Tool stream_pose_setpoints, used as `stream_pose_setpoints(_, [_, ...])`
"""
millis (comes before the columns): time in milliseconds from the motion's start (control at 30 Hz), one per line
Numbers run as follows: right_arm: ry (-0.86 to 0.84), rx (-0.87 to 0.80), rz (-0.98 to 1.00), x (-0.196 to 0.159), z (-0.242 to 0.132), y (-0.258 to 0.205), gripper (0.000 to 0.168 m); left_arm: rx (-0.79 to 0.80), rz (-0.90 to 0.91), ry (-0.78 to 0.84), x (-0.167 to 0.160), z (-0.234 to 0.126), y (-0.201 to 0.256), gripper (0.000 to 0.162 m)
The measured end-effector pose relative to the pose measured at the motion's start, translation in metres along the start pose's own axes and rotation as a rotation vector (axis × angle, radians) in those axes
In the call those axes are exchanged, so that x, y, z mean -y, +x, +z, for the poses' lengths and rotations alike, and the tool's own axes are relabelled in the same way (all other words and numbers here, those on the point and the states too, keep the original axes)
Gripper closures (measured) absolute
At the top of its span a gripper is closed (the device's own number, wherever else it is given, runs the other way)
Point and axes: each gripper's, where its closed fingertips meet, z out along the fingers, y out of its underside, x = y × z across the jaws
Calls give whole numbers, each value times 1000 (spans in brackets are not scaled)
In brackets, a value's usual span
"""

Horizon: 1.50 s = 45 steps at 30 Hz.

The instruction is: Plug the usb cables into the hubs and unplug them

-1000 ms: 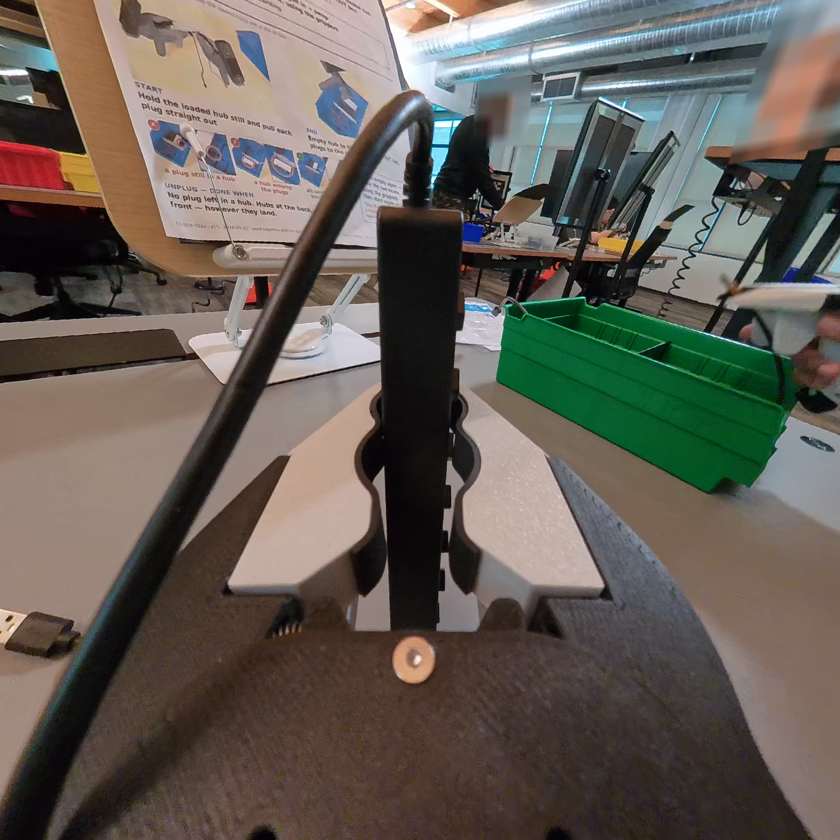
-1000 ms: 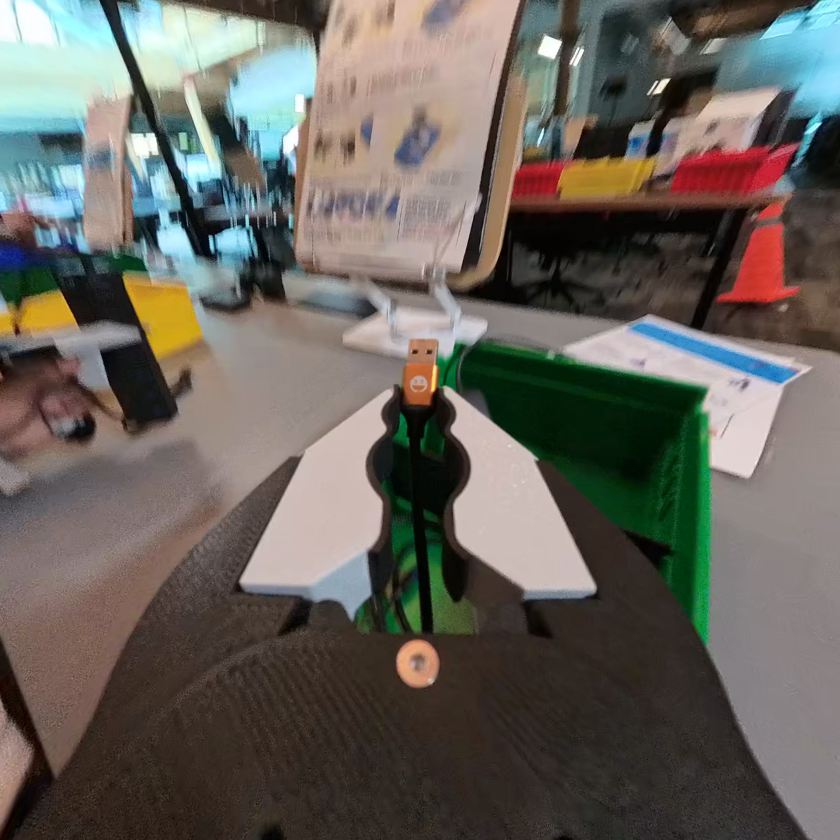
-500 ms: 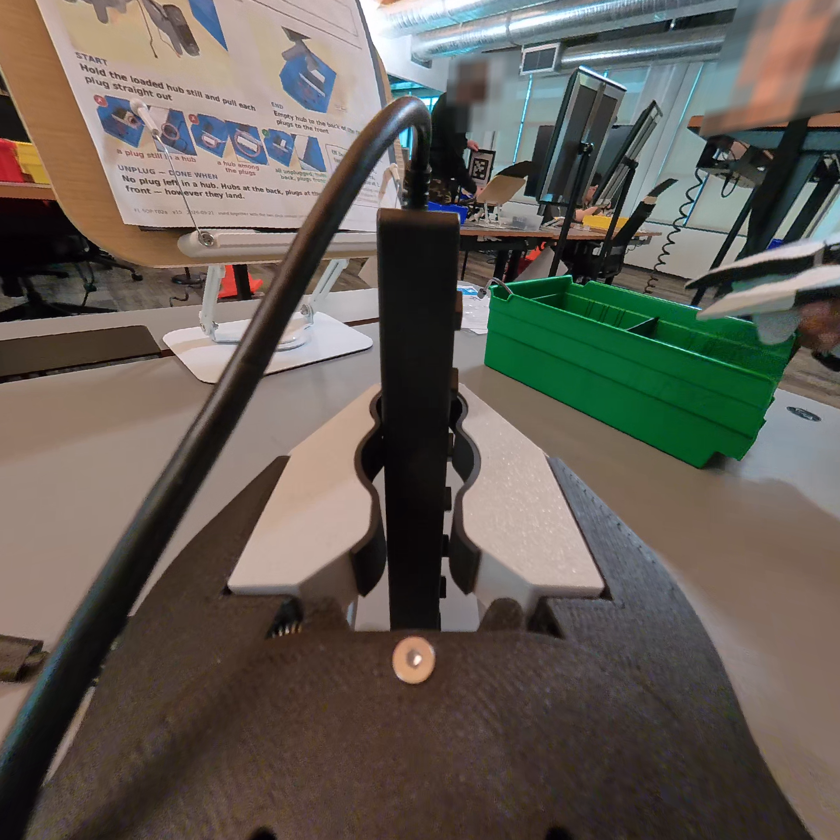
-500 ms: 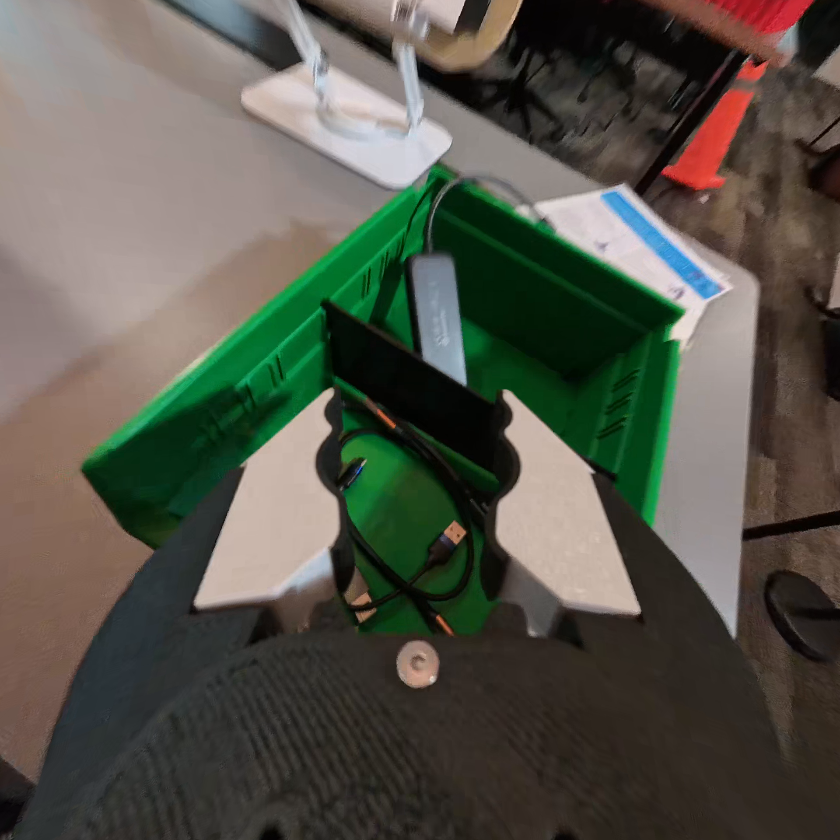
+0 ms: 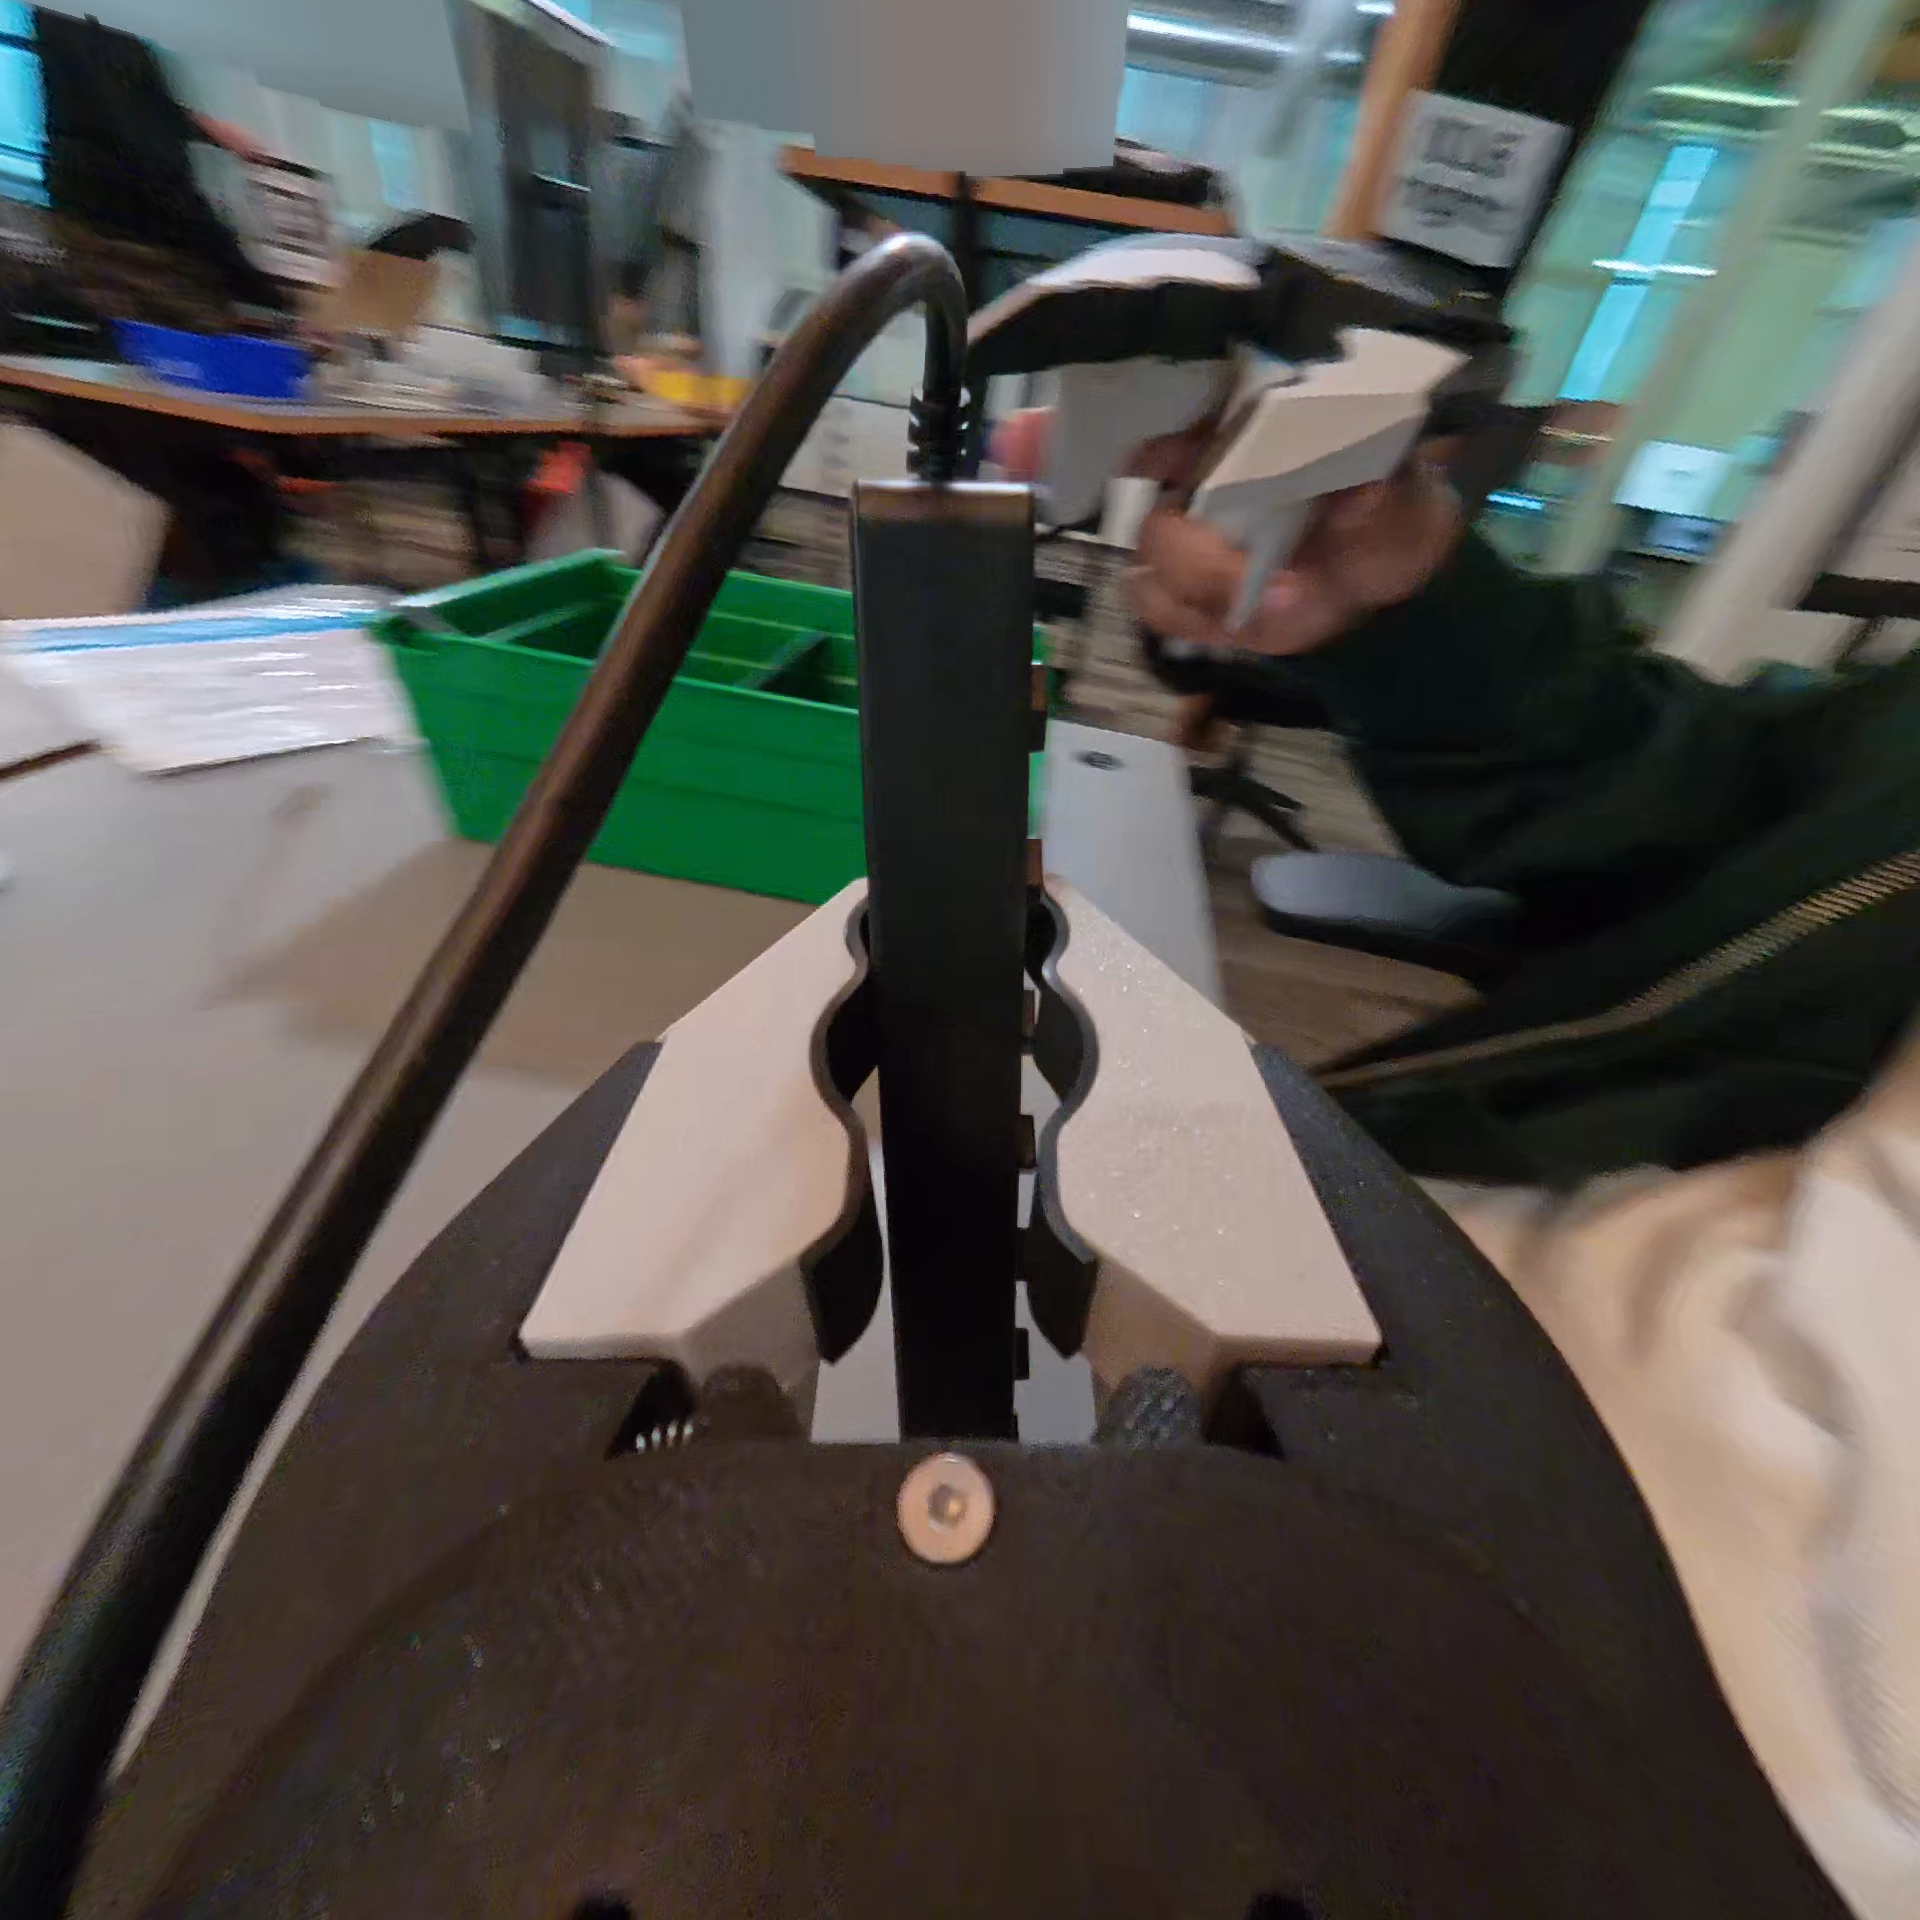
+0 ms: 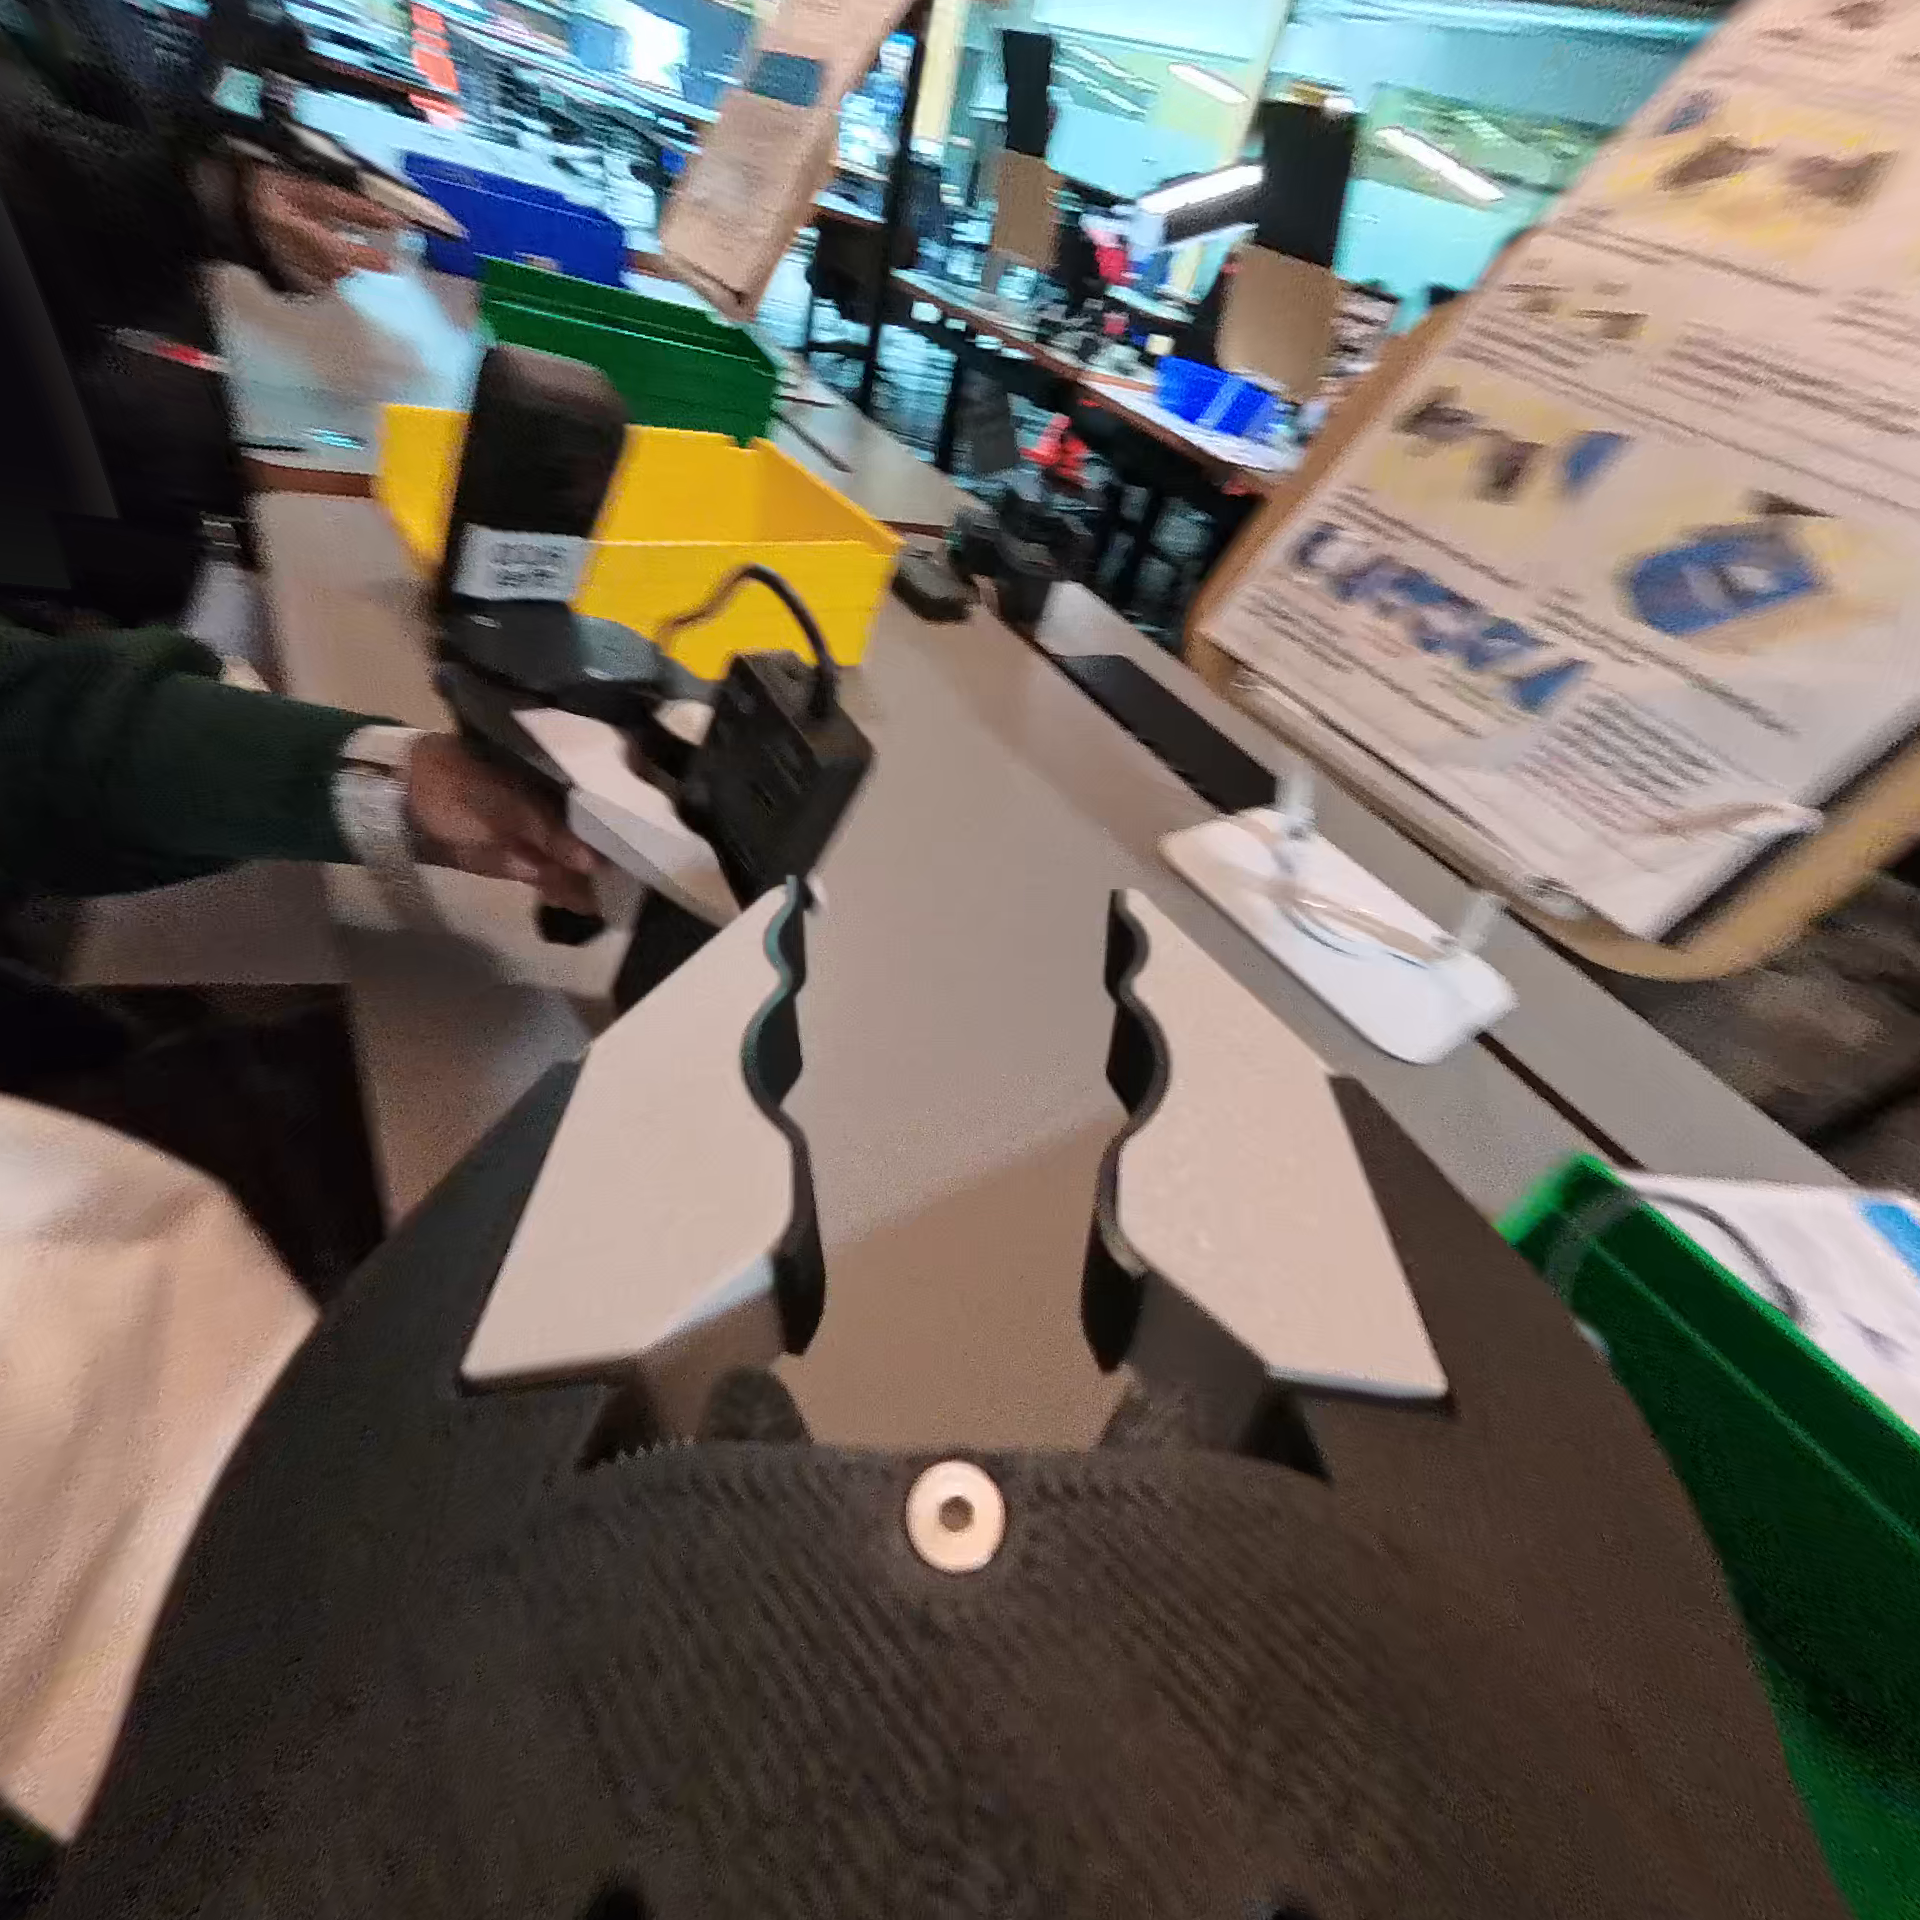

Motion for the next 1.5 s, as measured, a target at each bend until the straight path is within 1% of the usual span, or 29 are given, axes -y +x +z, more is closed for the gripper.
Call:
stream_pose_setpoints(67, [-3,112,22,0,15,-29,104,-146,-10,-40,-5,8,29,138])
stream_pose_setpoints(167, [-53,310,91,-7,27,-72,88,-296,-30,-87,-11,15,62,138])
stream_pose_setpoints(200, [-75,372,109,-10,28,-83,89,-334,-39,-103,-13,16,70,137])
stream_pose_setpoints(233, [-93,413,114,-12,29,-91,96,-370,-48,-119,-15,17,78,138])
stream_pose_setpoints(267, [-103,432,104,-14,30,-95,112,-403,-55,-131,-17,18,84,138])
stream_pose_setpoints(300, [-103,434,91,-14,30,-96,140,-414,-62,-134,-18,18,87,138])
stream_pose_setpoints(367, [-85,413,83,-10,30,-93,142,-383,-75,-82,-10,20,82,136])
stream_pose_setpoints(467, [-52,331,20,3,31,-83,143,-358,-96,12,7,16,74,120])
stream_pose_setpoints(533, [-20,279,-21,21,29,-74,142,-316,-100,77,16,10,64,115])
stream_pose_setpoints(567, [16,253,-30,36,25,-67,142,-296,-115,121,23,6,59,110])
stream_pose_setpoints(600, [59,229,-33,51,21,-60,141,-291,-115,150,29,2,56,111])
stream_pose_setpoints(633, [97,214,-33,65,15,-53,141,-286,-124,163,34,-1,55,108])
stream_pose_setpoints(667, [138,189,-43,79,9,-44,142,-259,-132,187,41,-3,50,100])
stream_pose_setpoints(700, [176,164,-58,91,2,-36,141,-240,-139,234,50,-8,46,97])
stream_pose_setpoints(767, [236,124,-72,112,-13,-19,141,-210,-143,317,64,-19,39,96])
stream_pose_setpoints(800, [267,85,-80,122,-21,-9,141,-202,-141,348,69,-25,37,99])
stream_pose_setpoints(867, [307,-54,-113,136,-37,21,143,-198,-148,411,76,-35,34,103])
stream_pose_setpoints(967, [303,-238,-188,148,-61,62,144,-213,-199,433,75,-41,29,105])
stream_pose_setpoints(1100, [297,-351,-200,166,-85,108,144,-191,-226,396,61,-34,20,107])
stream_pose_setpoints(1200, [235,-457,-194,163,-100,151,143,-176,-239,359,50,-29,15,109])
stream_pose_setpoints(1300, [154,-573,-163,142,-115,199,143,-163,-249,332,42,-26,11,109])
stream_pose_setpoints(1367, [116,-616,-119,120,-120,228,143,-156,-258,325,38,-25,8,110])
stream_pose_setpoints(1500, [50,-631,5,61,-121,268,144,-154,-270,308,33,-24,5,114])
